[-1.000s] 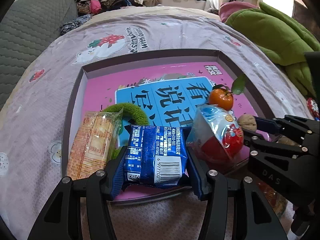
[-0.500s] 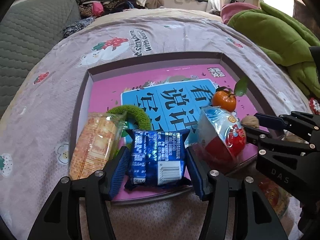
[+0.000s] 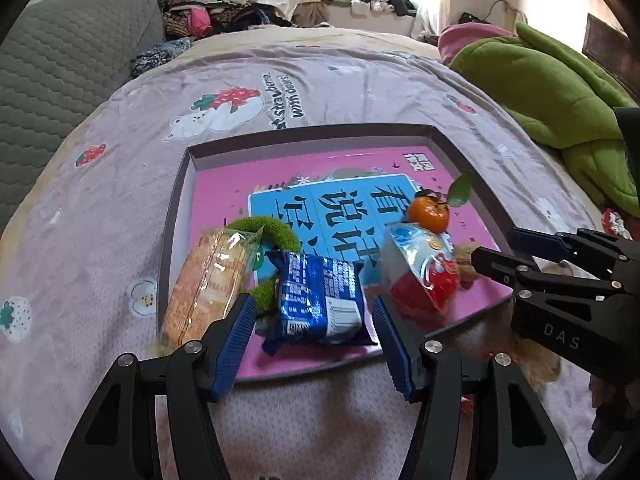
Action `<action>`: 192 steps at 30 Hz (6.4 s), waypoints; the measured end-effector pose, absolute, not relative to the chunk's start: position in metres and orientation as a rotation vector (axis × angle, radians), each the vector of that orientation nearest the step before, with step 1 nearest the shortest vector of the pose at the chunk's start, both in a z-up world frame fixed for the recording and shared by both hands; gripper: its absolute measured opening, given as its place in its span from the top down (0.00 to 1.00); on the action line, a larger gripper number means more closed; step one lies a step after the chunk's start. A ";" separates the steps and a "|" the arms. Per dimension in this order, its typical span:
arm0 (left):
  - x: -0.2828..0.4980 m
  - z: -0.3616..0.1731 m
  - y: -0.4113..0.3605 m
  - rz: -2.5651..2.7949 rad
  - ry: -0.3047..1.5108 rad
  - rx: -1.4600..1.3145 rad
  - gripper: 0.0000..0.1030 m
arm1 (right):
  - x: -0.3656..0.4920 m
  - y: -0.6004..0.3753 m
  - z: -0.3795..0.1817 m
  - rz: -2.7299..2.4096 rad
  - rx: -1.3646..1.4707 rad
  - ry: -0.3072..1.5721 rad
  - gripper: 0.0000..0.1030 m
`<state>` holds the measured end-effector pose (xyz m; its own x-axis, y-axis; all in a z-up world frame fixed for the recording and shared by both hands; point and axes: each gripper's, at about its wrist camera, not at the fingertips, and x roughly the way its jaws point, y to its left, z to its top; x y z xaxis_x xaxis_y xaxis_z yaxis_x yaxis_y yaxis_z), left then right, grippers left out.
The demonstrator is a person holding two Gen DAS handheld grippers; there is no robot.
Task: Organize objects
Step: 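Open both grippers to release the biscuit pack and walnut in the tray, then withdraw both grippers up and back from the tray, then grasp the wrapped egg candy with the left gripper while the right grasps the beige plush, then lift and carry the egg candy and plush toy over the tray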
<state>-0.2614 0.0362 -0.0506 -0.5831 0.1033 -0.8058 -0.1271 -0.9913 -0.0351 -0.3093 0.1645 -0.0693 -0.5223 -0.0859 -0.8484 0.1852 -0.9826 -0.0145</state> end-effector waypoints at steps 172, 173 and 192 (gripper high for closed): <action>-0.197 -0.069 0.139 2.711 -0.311 -1.472 0.33 | -0.282 0.240 -0.080 -2.430 1.532 -0.543 0.76; -0.198 -0.071 0.140 2.705 -0.320 -1.475 0.33 | -0.281 0.240 -0.080 -2.425 1.528 -0.542 0.77; -0.201 -0.086 0.125 2.615 -0.391 -1.469 0.58 | -0.276 0.237 -0.077 -2.396 1.470 -0.513 0.88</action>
<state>-0.2006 0.1254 -0.0861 -0.5228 0.2258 -0.8220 0.0245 -0.9599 -0.2793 -0.2761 0.2370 -0.0772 -0.4409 -0.4164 -0.7952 0.0539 -0.8966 0.4396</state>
